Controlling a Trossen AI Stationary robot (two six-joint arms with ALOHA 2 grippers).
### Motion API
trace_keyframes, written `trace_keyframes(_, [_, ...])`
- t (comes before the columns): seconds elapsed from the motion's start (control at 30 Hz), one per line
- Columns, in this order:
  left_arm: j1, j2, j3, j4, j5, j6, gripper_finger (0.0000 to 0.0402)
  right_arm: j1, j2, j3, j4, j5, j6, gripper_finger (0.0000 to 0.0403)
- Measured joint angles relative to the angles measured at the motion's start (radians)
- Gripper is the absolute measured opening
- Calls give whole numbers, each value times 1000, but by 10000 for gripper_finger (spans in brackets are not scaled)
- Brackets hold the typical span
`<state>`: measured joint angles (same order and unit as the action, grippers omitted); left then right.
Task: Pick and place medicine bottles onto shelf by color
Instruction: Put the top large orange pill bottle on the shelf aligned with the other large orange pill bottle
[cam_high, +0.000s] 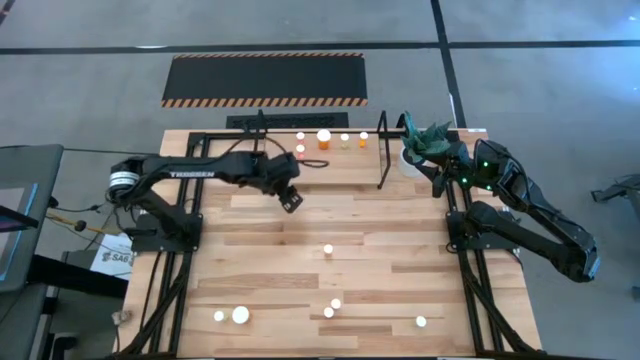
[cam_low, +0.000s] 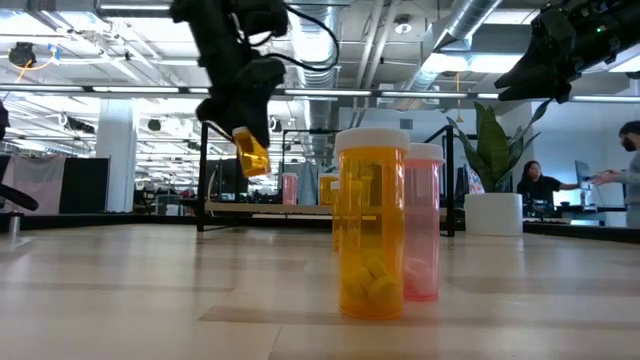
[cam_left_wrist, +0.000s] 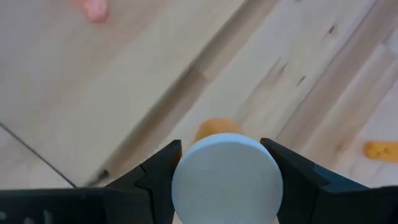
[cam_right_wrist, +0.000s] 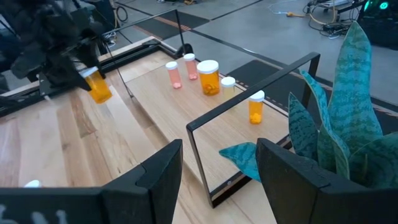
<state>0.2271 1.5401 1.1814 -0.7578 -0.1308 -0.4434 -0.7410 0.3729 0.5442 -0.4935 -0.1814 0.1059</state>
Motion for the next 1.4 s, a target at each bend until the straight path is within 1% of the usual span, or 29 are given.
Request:
trace_keyframes(0.23, [54, 130, 166, -39, 7, 151, 184, 0, 0, 0, 0, 0, 0, 226])
trace_keyframes(0.57, [109, 313, 368, -61, 82, 382, 185, 0, 0, 0, 0, 0, 0, 226])
trace_keyframes(0.83, [139, 434, 536, -107, 82, 557, 185, 0, 0, 0, 0, 0, 0, 226])
trace_keyframes(1.13, [169, 525, 621, -109, 89, 751, 185, 0, 0, 0, 0, 0, 0, 226])
trace_keyframes(1.4, [194, 526, 624, -96, 74, 923, 185, 0, 0, 0, 0, 0, 0, 226])
